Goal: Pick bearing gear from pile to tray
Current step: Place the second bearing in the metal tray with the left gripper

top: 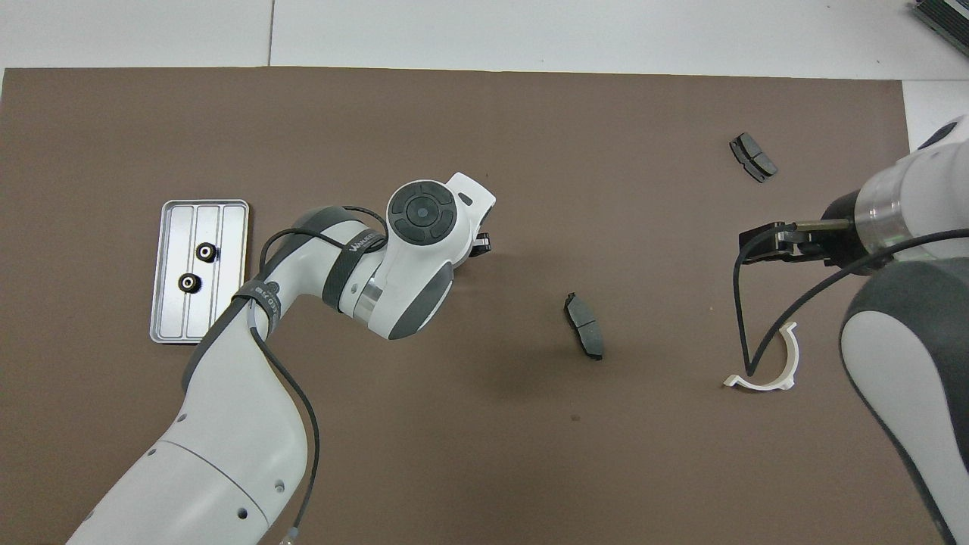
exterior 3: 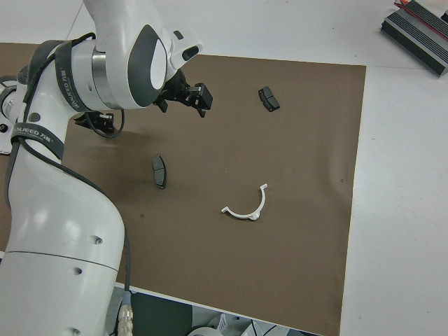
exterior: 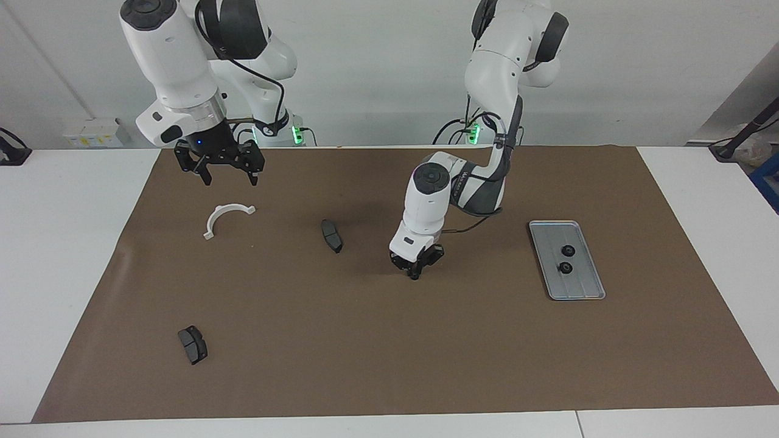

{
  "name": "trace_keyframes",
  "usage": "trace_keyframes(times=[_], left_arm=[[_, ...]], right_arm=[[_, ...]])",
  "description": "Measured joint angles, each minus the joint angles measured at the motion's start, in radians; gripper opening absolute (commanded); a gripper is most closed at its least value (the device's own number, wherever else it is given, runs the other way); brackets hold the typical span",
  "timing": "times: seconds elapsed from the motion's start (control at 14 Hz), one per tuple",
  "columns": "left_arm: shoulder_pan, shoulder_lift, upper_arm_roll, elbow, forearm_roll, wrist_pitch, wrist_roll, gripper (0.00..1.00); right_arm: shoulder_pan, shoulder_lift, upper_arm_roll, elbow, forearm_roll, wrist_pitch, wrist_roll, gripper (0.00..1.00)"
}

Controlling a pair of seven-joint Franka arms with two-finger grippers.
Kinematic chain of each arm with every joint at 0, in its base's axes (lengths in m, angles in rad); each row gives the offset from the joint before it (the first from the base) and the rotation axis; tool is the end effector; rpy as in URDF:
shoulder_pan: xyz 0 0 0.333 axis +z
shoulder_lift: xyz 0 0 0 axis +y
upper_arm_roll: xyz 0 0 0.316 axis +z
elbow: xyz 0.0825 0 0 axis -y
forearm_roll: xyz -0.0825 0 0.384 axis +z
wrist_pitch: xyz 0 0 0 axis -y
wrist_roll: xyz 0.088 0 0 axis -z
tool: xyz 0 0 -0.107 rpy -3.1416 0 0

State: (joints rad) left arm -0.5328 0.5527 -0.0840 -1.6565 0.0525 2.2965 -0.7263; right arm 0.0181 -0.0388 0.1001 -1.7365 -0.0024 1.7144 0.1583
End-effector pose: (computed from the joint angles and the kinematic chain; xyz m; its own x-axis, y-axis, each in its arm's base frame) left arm 0.5681 -0.3928 0.2982 0.9935 0.0925 0.0657 0.0885 -0.9942 0.0608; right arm 0.5474 0.0657 0.5796 0.9991 -0.0398 0.0173 -0.0398 -0.9992 0.0036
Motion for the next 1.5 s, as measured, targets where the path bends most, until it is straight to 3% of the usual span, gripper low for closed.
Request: trace_keyframes(times=[0.5,0.79,1.0,1.22,1.5], left_arm=[[0.0,0.001,0.001,0.0,0.0,0.01,-0.001,0.1],[0.0,0.001,0.003,0.003,0.0,0.01,-0.001,0.08],[0.013,0.0,0.039,0.068,0.0,-0.055,-0.001,0.08],[0.109,-0.015,0.051,0.166,0.0,-0.198,0.08,0.08],[0.267,-0.071,0.055,0.172,-0.003,-0.298,0.357,0.08]], right_arm=[[0.0,0.0,0.0,0.0,0.0,0.0,0.0,1.0],[0.0,-0.001,0.0,0.0,0.0,0.0,0.0,1.0],[0.0,-0.001,0.0,0.0,0.0,0.0,0.0,1.0],[0.0,-0.001,0.0,0.0,0.0,0.0,0.0,1.0],[0.0,-0.001,0.0,0.0,0.0,0.0,0.0,1.0]])
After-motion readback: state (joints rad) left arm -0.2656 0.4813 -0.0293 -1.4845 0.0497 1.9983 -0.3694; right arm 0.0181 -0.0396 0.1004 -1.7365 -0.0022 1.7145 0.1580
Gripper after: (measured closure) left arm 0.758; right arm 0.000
